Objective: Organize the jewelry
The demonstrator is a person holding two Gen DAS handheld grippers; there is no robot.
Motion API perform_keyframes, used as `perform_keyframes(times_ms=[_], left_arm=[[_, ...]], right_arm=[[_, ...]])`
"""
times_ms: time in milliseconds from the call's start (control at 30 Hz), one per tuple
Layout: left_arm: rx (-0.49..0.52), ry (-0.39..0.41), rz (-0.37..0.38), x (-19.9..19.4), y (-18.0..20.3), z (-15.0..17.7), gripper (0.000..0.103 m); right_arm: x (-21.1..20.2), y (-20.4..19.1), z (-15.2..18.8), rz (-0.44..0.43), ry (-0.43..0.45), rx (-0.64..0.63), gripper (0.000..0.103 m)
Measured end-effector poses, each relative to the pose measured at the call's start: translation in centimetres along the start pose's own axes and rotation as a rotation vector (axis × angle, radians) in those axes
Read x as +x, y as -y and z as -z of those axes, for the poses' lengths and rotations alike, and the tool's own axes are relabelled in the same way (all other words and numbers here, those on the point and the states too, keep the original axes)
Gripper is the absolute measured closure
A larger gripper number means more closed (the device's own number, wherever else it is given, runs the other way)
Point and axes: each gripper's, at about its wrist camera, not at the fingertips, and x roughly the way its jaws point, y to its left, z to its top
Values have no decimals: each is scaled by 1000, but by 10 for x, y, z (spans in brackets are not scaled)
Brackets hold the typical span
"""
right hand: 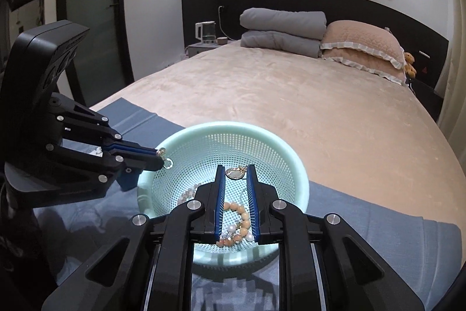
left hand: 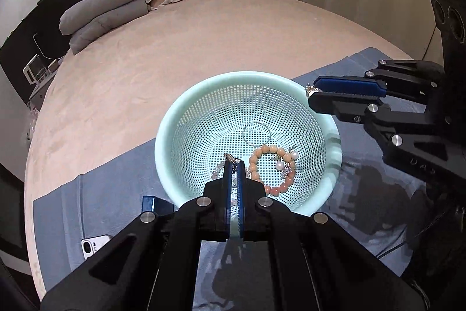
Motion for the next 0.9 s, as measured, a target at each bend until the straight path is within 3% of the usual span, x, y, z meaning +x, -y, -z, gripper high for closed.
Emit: perform_keyframes(times_ms=[267,733,833,900], left_arm=[[-20,-71,34,42,-1,3,99],[-35,-117,52,62,1,15,99],[-37,-123,39,63,0,15,95],[-40,-122,38,62,1,15,85]], right_arm=[[32,6,16,-18,-72,26,89],[43,11,26,-21,-108,49,89],[43,13,26,-9,-110,51,87],[42,14,27,-5,-109,57,86]])
